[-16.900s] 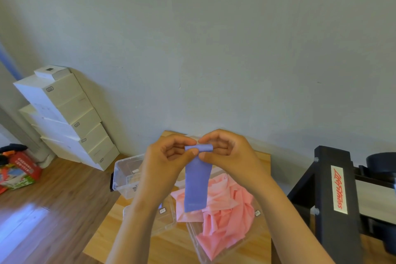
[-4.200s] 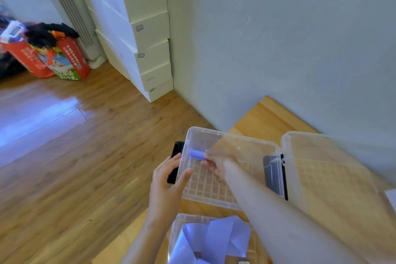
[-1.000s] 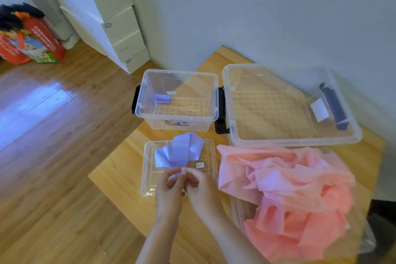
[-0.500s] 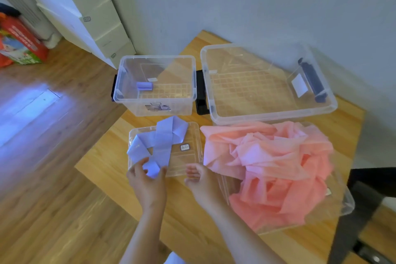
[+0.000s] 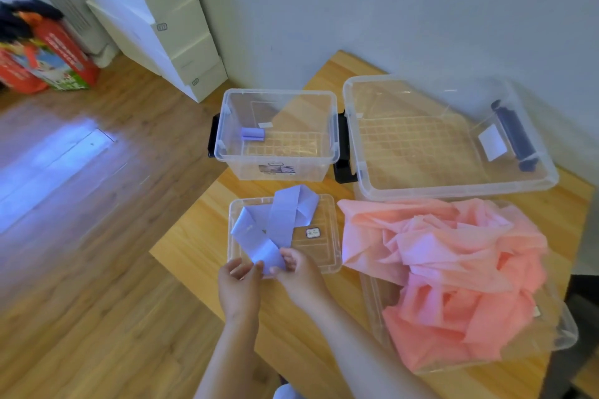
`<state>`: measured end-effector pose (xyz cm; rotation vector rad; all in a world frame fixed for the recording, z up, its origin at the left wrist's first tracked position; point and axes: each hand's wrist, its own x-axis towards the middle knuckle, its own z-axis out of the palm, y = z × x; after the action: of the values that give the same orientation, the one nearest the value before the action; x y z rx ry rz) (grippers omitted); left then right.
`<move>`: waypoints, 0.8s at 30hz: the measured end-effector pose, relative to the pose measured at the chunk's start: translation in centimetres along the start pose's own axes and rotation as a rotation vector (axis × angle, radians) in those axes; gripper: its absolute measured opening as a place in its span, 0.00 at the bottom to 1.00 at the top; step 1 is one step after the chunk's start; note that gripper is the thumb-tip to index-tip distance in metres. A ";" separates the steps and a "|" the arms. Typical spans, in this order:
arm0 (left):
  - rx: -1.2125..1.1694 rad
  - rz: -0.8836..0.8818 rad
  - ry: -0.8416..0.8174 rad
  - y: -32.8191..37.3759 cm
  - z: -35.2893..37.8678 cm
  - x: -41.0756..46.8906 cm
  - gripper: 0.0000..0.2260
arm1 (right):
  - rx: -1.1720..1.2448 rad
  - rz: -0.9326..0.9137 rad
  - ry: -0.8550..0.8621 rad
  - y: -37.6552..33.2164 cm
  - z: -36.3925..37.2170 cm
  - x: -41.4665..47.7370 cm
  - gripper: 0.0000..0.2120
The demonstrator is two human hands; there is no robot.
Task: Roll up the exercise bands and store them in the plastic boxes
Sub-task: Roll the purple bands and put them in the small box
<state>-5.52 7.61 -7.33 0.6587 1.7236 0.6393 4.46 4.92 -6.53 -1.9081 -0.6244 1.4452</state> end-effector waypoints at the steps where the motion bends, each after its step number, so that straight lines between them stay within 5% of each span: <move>1: -0.027 -0.014 -0.031 0.2 -0.1 0.0 0.16 | 0.010 0.005 0.025 -0.1 -0.1 0.0 0.17; 11: -0.102 0.072 -0.395 2.8 0.7 -6.8 0.10 | 0.196 -0.015 0.130 -2.3 -5.4 -3.6 0.06; 18: -0.115 0.051 -0.493 3.0 2.6 -13.4 0.27 | 0.297 -0.088 0.154 -1.8 -11.1 -9.6 0.09; 24: -0.131 0.051 -0.555 3.9 5.1 -18.2 0.14 | 0.273 -0.145 0.124 -3.2 -16.9 -14.9 0.10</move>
<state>3.83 -2.21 6.44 0.7097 1.1449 0.5362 16.65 -7.13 8.46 -1.6882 -0.4710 1.2417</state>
